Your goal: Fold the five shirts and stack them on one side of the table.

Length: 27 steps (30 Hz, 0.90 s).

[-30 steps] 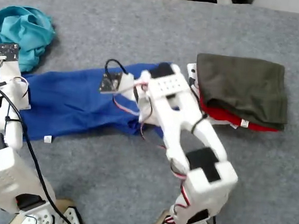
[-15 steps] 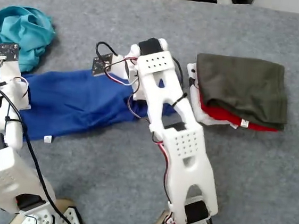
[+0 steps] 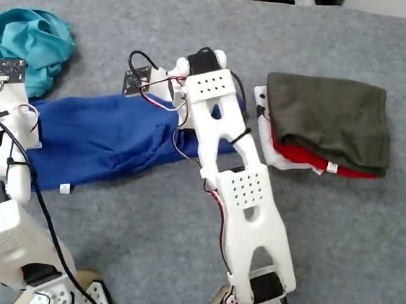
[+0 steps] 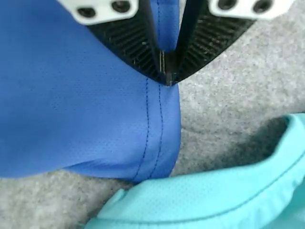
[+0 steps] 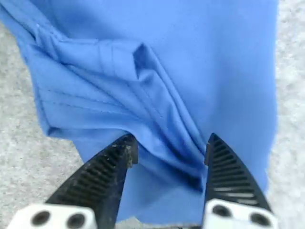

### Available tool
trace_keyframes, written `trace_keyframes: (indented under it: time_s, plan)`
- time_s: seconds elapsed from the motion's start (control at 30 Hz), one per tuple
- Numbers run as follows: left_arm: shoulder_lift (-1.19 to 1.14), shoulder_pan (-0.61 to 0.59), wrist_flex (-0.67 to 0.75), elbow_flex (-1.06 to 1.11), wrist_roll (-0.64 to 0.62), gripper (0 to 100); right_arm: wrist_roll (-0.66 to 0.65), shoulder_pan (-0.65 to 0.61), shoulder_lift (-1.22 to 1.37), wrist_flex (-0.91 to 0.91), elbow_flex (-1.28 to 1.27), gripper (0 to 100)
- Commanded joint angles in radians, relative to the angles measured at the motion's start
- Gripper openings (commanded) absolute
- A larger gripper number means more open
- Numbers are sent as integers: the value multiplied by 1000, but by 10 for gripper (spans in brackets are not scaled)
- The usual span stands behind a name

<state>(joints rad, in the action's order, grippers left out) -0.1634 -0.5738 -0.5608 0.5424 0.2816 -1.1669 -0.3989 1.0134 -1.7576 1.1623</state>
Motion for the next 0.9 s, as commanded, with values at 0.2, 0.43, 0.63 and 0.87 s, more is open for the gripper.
trace_keyframes:
  time_s: [0.2,0.43,0.63,0.87]
  plan:
    - [-3,-8,17,-35,-5,29,336,40,-285,-9,42,243]
    - [-3,-8,17,-35,-5,30,456,35,-466,-9,-234,13]
    - [-5,-7,17,-35,-5,30,454,-9,-664,-2,-714,15]
    - [-5,-7,17,-35,-5,30,459,-29,-704,276,-1029,15]
